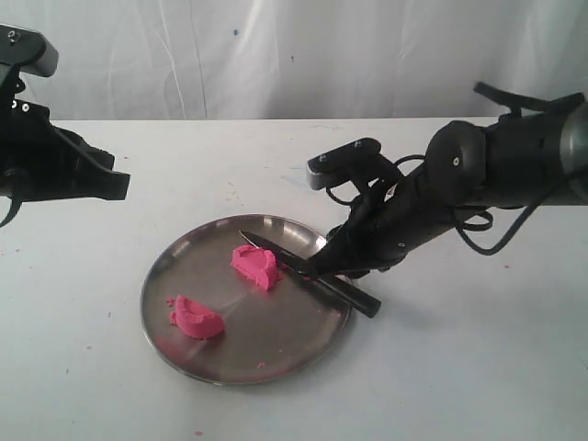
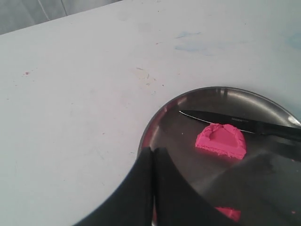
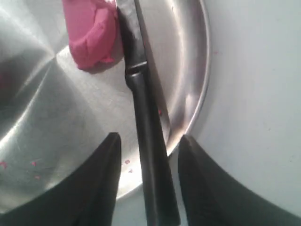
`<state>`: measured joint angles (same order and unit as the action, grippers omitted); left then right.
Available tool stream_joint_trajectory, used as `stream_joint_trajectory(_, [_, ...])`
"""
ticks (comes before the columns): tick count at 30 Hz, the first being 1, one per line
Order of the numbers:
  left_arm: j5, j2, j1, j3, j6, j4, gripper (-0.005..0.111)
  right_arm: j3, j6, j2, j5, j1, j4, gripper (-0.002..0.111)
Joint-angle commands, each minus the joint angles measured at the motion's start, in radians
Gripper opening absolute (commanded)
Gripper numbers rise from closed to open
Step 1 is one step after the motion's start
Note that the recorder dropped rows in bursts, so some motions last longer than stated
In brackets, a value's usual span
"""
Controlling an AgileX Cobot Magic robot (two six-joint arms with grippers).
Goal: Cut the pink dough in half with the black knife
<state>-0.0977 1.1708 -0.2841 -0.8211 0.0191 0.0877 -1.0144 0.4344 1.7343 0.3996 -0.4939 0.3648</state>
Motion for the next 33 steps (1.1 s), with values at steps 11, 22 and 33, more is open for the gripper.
stream_joint_trajectory(11, [-0.009, 0.045, 0.002, 0.006, 0.135, -0.014, 0.000, 0.001, -0.272, -0.021, -0.051, 0.199, -0.321, 0.005])
stream_joint_trajectory(22, [0.002, 0.214, 0.002, 0.006, 0.142, -0.048, 0.000, 0.051, -0.305, -0.017, -0.021, 0.354, -0.316, 0.000])
stream_joint_trajectory(33, [-0.015, 0.242, 0.004, 0.006, 0.140, -0.107, 0.000, 0.073, -0.231, -0.086, 0.066, 0.338, -0.253, 0.000])
